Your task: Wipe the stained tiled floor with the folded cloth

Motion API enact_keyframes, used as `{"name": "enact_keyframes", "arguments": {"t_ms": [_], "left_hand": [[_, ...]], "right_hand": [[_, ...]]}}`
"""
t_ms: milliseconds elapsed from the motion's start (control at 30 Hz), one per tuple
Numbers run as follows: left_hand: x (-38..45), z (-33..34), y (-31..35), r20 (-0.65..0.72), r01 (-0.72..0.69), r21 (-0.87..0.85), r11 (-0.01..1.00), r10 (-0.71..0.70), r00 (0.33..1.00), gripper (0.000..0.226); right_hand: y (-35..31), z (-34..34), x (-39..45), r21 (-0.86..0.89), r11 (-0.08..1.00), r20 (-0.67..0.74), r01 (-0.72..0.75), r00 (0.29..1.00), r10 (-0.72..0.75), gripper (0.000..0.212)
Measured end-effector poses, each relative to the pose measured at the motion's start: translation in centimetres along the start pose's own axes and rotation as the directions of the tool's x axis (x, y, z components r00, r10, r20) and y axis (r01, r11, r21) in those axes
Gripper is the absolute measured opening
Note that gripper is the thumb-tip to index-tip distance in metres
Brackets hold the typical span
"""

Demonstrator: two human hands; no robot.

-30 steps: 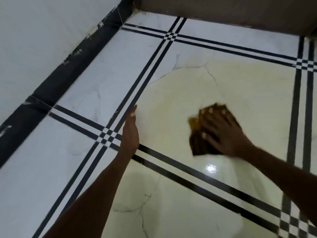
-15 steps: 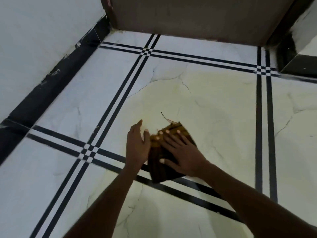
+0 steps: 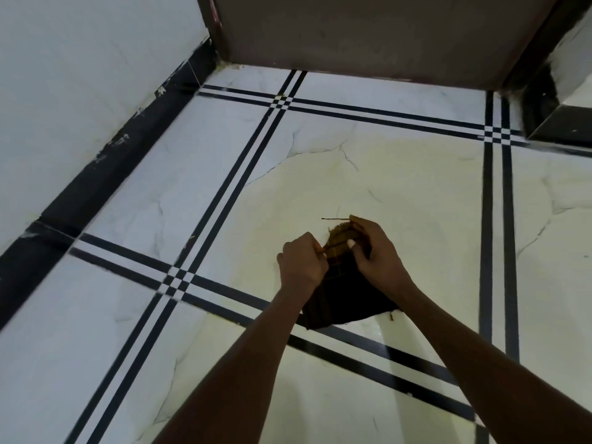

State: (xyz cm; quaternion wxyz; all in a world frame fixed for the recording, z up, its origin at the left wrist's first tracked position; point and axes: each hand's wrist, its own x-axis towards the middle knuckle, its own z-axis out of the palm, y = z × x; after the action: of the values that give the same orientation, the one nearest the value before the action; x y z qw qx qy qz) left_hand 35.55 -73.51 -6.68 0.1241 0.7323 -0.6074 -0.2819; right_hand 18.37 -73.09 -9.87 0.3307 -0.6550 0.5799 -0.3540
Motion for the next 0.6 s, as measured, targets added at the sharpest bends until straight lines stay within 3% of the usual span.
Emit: {"name": "enact_keyframes", "arguments": {"t_ms": [133,333,433,533,600], "left_hand": [[-0.1,-0.7,0.5,0.03,-0.046,-0.237,0.97,0.055,0.998,0.015],[-0.9,-3.3,3.7,0.104,-0.037,-0.537,0.843,0.11,0.988,0.013],[-0.9,-4.9,5.6,0.114,-0.052,-0.636,0.77,0.161,0.98,0.011],[-0.6,-7.1,7.3,0.11,-0.086,-0.672,0.735,0.214,0.971,0.012],[0.0,-8.6,8.0,0.109,-0.092,-0.67,0.737,0.22,0.969,0.011]], "right_hand": [[0.7,-1.1,0.0,0.052,0.999,-0.015,-0.014,1.0,0.015,0.048],[-1.1,-2.5,0.7,0.257,0.91,-0.053,-0.325,0.936,0.349,0.043],[-1.6,-3.2,1.5,0.436,0.757,0.078,-0.486,0.859,0.507,0.05],[-2.1,-3.5,2.0,0.501,0.627,0.286,-0.596,0.798,0.53,0.064],[-2.9,-4.1,1.7,0.569,0.49,0.421,-0.661,0.745,0.517,0.055]]}}
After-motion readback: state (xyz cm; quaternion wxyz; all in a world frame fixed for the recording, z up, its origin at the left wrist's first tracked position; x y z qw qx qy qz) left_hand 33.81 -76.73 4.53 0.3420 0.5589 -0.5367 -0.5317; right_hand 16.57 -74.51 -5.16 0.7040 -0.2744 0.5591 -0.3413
